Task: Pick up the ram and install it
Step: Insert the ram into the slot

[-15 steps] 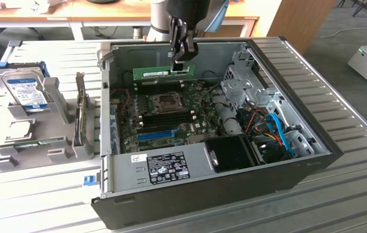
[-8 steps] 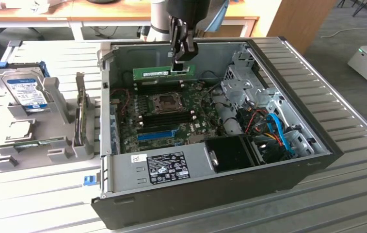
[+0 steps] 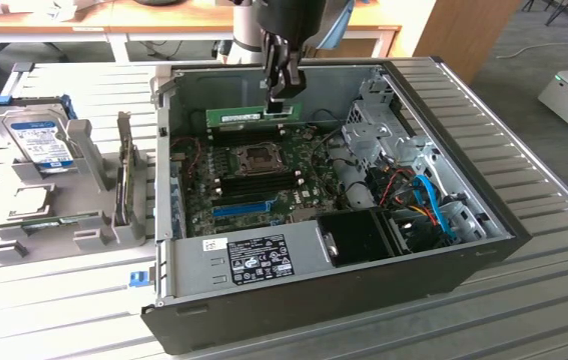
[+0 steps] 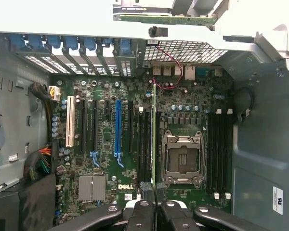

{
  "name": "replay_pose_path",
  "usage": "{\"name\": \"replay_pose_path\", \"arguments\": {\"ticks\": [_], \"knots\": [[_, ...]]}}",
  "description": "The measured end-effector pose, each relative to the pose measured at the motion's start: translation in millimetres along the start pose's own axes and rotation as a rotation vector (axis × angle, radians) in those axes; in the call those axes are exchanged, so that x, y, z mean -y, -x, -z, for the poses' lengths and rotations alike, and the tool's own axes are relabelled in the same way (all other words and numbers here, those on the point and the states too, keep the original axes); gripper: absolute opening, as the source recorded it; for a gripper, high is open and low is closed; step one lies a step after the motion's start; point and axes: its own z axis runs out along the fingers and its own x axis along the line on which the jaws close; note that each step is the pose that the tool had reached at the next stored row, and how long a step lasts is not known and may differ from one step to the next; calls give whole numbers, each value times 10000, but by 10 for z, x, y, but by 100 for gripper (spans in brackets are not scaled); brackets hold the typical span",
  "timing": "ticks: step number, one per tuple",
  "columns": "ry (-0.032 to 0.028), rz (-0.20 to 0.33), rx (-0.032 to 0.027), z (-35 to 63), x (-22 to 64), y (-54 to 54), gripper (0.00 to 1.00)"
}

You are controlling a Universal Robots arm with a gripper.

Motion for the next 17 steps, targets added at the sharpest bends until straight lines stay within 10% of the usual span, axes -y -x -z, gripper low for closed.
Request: {"name": "replay_pose_path", "arguments": {"ticks": [17], "knots": [[0, 1, 0, -313, 4, -49, 13]]}}
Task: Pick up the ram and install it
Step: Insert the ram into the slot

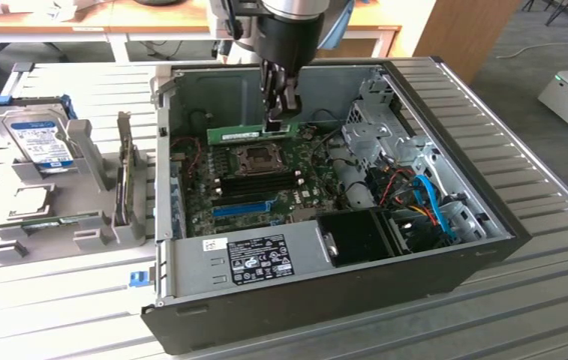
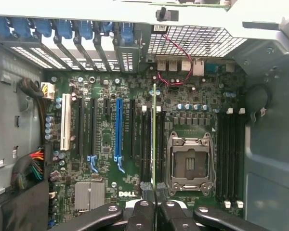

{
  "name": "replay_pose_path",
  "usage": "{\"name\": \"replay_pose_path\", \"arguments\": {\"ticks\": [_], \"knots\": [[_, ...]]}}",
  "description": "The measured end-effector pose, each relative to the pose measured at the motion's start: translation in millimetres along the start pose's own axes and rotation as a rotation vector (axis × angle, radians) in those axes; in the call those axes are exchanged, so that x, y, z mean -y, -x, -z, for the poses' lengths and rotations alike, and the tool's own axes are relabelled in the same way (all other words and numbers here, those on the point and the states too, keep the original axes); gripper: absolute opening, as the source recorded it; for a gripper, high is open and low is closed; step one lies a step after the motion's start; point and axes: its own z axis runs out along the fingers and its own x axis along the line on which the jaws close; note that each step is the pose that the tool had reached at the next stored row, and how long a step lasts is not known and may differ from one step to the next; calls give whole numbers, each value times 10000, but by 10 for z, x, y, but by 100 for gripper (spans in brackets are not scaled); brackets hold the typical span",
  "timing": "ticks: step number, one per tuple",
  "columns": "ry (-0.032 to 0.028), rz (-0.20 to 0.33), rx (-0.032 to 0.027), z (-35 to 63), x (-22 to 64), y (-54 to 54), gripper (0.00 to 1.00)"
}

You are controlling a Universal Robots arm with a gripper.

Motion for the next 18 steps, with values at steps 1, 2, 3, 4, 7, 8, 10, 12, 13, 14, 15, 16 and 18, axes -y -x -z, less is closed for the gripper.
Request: {"name": "replay_pose_path", "arguments": {"ticks": [1, 2, 3, 4, 7, 8, 10, 12, 13, 14, 15, 16, 18], "knots": [[0, 0, -1, -9, 0, -2, 13], [0, 0, 0, -19, 0, -3, 13], [0, 0, -1, -29, 0, -4, 13], [0, 1, -1, -39, 1, -5, 13], [0, 0, -1, -66, 1, -9, 13], [0, 0, -1, -75, 1, -11, 13], [0, 1, -1, -94, 1, -13, 13], [0, 1, -1, -112, 2, -15, 13], [1, 1, -1, -121, 2, -16, 13], [0, 1, -1, -131, 2, -18, 13], [0, 1, -1, -141, 2, -19, 13], [0, 1, -1, -150, 3, -20, 13], [1, 1, -1, -170, 3, -23, 13]]}}
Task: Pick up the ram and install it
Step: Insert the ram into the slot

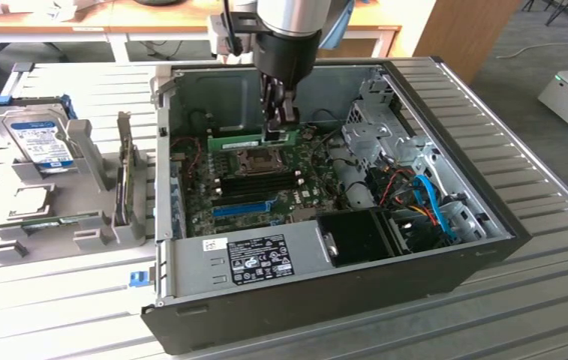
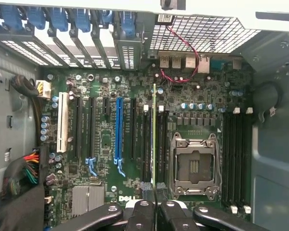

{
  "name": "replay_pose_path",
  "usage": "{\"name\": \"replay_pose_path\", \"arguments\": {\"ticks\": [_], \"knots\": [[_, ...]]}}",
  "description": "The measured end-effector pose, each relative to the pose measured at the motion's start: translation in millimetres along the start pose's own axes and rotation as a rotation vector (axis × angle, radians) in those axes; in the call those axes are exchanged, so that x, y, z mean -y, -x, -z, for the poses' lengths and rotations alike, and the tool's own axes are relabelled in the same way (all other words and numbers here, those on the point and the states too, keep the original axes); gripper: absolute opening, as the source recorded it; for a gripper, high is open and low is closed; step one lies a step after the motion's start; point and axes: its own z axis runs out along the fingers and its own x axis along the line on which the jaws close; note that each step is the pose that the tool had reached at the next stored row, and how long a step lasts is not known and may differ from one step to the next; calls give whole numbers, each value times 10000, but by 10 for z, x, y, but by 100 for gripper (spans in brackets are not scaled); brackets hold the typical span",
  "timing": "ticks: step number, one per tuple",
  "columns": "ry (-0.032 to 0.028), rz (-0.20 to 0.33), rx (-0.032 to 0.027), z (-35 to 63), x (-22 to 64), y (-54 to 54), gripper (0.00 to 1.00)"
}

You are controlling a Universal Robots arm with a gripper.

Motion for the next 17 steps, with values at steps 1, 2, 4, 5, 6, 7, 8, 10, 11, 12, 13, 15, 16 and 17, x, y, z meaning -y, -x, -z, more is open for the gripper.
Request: {"name": "replay_pose_path", "arguments": {"ticks": [1, 2, 4, 5, 6, 7, 8, 10, 11, 12, 13, 15, 16, 17], "knots": [[-1, 0, 1, -10, 0, -1, 13], [0, 0, 0, -21, 0, -3, 13], [0, 0, 0, -41, 0, -5, 13], [0, 0, 0, -52, 0, -6, 13], [0, 1, 0, -63, 0, -7, 13], [0, 1, 1, -74, 1, -8, 13], [0, 2, 0, -84, 1, -9, 13], [0, 0, 0, -106, 0, -12, 13], [0, 0, 0, -117, 0, -13, 13], [0, 0, 0, -128, 0, -14, 13], [-1, 0, 1, -139, 0, -15, 13], [0, 0, 0, -159, -1, -18, 13], [0, 0, 0, -170, -1, -19, 13], [0, 0, 0, -181, -1, -20, 13]]}}
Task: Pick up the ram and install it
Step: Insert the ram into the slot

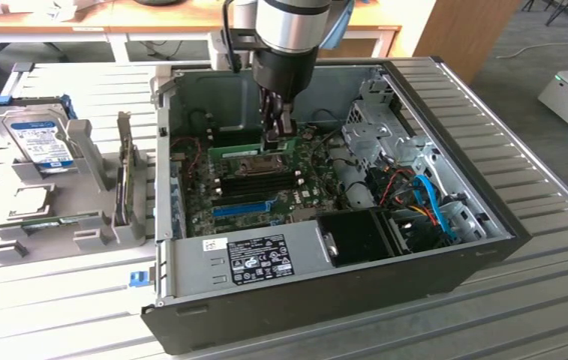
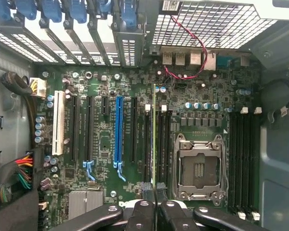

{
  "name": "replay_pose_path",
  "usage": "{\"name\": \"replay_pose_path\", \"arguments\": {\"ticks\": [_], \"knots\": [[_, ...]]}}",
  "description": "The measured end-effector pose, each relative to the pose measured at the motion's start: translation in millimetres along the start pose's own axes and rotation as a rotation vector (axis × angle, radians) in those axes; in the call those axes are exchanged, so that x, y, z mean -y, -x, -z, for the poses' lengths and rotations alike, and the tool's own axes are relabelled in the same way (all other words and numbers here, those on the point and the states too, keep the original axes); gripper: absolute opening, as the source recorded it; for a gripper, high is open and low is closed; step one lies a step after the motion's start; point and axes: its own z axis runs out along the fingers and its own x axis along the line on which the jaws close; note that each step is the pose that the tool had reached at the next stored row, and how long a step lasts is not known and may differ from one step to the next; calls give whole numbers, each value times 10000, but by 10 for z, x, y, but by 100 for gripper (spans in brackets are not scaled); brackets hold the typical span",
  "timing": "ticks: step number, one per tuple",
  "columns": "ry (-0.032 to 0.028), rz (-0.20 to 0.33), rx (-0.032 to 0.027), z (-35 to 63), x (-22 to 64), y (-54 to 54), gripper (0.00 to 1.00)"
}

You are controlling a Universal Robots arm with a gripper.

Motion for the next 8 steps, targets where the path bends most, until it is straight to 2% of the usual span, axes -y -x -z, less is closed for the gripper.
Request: {"name": "replay_pose_path", "arguments": {"ticks": [8], "knots": [[0, 0, 1, -79, -1, -9, 13]]}}
